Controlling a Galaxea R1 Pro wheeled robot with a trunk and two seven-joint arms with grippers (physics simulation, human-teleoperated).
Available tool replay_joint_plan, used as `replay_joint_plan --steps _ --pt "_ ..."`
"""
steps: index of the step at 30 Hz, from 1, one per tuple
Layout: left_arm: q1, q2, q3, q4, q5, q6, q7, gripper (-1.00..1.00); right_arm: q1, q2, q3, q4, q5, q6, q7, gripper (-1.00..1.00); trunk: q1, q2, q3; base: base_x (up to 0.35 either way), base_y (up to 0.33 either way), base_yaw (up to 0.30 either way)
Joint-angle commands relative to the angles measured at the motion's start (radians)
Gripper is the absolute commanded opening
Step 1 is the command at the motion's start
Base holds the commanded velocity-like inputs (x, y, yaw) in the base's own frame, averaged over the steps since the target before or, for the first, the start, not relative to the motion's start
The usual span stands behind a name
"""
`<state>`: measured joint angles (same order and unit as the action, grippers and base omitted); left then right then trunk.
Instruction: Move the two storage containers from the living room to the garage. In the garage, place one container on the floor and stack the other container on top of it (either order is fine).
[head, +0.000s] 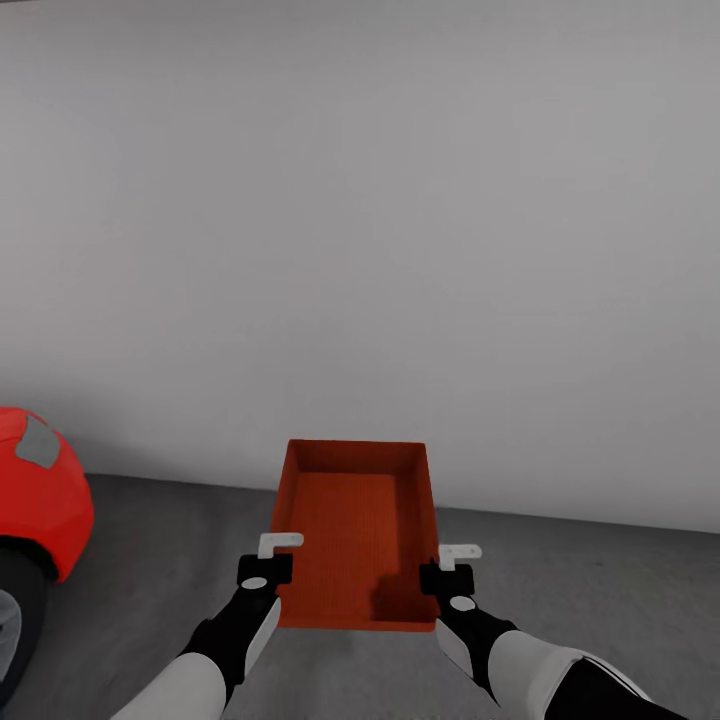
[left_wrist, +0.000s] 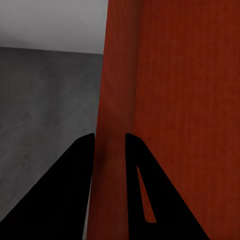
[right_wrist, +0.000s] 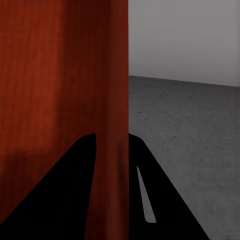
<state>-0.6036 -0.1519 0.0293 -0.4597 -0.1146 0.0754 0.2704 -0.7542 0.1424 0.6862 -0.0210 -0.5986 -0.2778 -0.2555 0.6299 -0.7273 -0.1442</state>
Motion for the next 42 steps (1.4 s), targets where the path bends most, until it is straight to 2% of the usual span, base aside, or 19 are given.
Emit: replay_joint_plan --steps 1,16,42 --pt "-0.001 -0.002 0.025 -0.003 0.046 0.009 0.007 -1.00 -0.001 0.026 -0.020 -0.002 0.005 0.000 0.002 -1.00 0.004 -0.009 -0.006 0.000 0.000 0.000" --pt "-0.001 -0.002 0.024 -0.001 0.044 0.011 0.006 -1.00 -0.001 0.026 -0.020 -0.002 0.005 0.000 0.002 -1.00 0.062 -0.114 -0.077 0.000 0.000 0.000" --pt "-0.001 -0.002 0.027 -0.005 0.047 0.012 0.006 -1.00 -0.001 0.026 -0.020 -0.002 0.005 0.000 0.003 -1.00 0.062 -0.114 -0.119 0.000 0.000 0.000"
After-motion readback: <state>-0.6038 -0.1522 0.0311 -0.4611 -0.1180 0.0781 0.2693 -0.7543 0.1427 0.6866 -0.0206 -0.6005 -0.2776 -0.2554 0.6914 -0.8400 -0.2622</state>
